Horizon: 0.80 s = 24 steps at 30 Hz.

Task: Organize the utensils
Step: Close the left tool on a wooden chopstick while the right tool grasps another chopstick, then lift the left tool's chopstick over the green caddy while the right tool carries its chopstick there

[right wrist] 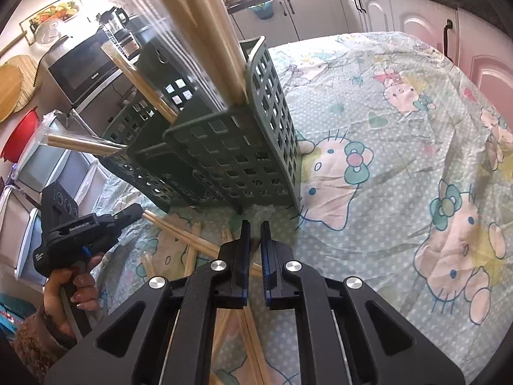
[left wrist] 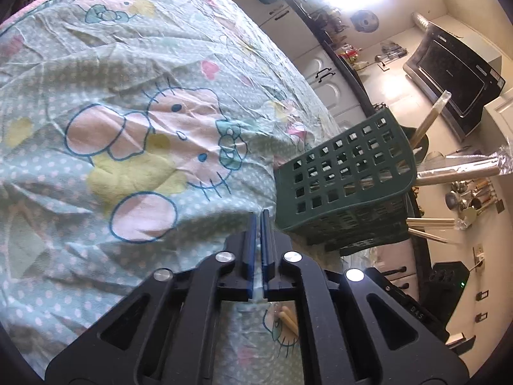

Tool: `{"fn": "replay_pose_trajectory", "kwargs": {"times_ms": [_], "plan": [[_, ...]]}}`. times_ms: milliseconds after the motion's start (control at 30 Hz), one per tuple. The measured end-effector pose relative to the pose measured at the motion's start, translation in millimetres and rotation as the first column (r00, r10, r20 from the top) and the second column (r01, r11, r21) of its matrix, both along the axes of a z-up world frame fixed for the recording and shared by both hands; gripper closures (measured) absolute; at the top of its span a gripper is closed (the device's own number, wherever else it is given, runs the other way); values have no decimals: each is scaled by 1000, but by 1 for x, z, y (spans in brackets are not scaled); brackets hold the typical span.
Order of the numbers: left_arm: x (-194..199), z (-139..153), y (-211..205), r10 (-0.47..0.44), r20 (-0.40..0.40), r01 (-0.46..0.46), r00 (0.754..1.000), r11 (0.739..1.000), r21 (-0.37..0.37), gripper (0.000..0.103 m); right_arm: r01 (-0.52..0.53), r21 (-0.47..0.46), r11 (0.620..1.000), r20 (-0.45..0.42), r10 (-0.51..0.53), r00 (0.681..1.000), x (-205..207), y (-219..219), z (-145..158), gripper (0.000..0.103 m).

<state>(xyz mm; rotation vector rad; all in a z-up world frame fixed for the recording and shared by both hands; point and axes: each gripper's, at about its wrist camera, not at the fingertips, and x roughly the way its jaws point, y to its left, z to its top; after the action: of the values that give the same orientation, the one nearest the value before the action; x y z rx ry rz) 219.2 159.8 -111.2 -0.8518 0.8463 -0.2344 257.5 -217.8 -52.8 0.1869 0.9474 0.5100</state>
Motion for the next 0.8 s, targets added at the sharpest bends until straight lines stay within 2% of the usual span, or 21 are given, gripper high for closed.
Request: {"fn": "replay_pose_trajectory", "kwargs": {"times_ms": [267, 367, 433, 467, 533, 700, 800], "plan": [[5, -1, -4, -6, -4, 6, 1000, 1000, -3, 79, -35, 7, 999, 60, 34, 998, -23, 1, 26, 97], [8, 4, -12, -29, 2, 29, 1000, 998, 47, 78, -52, 16, 999, 85, 50, 995, -31, 4, 38, 97], [9, 6, -17, -39, 3, 39, 999, 996, 82, 79, -60, 20, 998, 99, 58, 993, -34, 5, 46, 97], [10, 6, -19, -44, 1, 43, 999, 994, 101, 90, -69, 25, 997, 110, 65, 992, -37, 6, 51, 97], [12, 6, -24, -59, -14, 60, 998, 989, 138, 100, -82, 27, 996, 129, 77, 989, -41, 13, 60, 97], [10, 10, -26, -75, 1, 74, 997, 985, 157, 103, -122, 30, 992, 197, 113, 974, -53, 26, 87, 97], [0, 20, -25, -88, 38, 81, 995, 982, 170, 103, -138, 30, 990, 237, 127, 963, -58, 29, 102, 97]]}}
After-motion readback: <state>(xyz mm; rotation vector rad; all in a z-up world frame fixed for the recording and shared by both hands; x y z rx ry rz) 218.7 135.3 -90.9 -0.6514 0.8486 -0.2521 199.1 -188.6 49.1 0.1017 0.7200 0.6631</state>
